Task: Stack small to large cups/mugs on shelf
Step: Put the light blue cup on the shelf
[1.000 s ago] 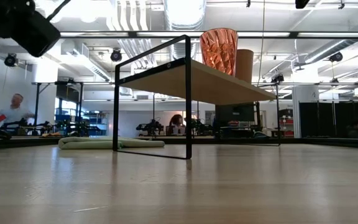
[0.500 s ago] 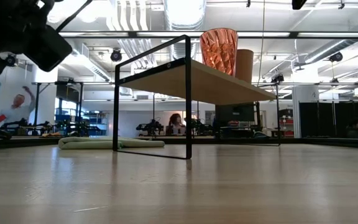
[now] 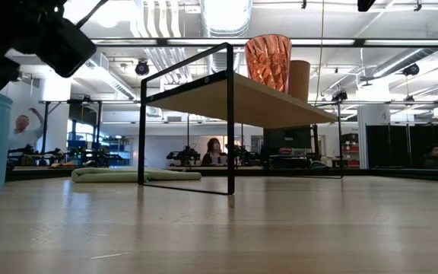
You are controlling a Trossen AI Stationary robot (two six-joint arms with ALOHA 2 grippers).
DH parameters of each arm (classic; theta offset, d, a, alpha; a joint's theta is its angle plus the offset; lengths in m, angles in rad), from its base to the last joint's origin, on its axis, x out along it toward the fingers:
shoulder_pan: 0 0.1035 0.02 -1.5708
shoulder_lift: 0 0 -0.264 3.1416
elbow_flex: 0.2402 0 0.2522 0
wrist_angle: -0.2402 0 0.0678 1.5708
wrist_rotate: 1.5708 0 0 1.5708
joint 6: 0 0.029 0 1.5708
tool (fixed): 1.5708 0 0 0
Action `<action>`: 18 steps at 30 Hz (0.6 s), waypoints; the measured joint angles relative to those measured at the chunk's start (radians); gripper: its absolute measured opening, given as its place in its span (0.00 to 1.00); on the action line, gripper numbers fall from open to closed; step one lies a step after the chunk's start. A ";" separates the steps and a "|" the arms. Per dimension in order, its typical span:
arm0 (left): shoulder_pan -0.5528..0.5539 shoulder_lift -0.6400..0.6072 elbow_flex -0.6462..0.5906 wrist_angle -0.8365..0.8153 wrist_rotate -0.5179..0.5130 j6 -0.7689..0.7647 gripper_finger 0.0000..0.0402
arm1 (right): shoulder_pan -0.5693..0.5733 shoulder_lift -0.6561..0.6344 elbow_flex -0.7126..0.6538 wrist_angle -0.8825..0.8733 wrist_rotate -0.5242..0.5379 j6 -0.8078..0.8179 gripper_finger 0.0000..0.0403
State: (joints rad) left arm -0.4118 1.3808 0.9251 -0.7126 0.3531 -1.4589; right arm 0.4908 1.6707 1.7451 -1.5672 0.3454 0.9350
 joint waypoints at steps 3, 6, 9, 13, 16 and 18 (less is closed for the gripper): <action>0.000 -0.001 0.019 0.001 -0.013 -0.001 0.20 | 0.000 0.000 0.000 0.000 0.000 -0.001 0.13; 0.000 -0.001 0.035 0.000 -0.028 -0.001 0.20 | 0.000 0.000 0.000 0.000 0.000 -0.001 0.13; 0.000 -0.001 0.044 0.002 -0.048 -0.001 0.20 | 0.000 0.000 0.000 0.000 0.000 -0.001 0.13; 0.000 0.002 0.041 -0.002 -0.048 -0.002 0.20 | 0.000 0.000 0.000 0.001 0.000 -0.001 0.13; 0.000 0.004 0.035 -0.005 -0.049 -0.003 0.20 | 0.000 0.000 0.000 0.000 0.000 -0.001 0.13; 0.000 0.004 0.035 -0.002 -0.063 -0.003 0.20 | 0.000 0.000 0.000 0.000 0.000 -0.001 0.13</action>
State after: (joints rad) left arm -0.4116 1.3853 0.9604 -0.7150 0.2897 -1.4619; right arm 0.4908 1.6707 1.7451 -1.5669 0.3454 0.9344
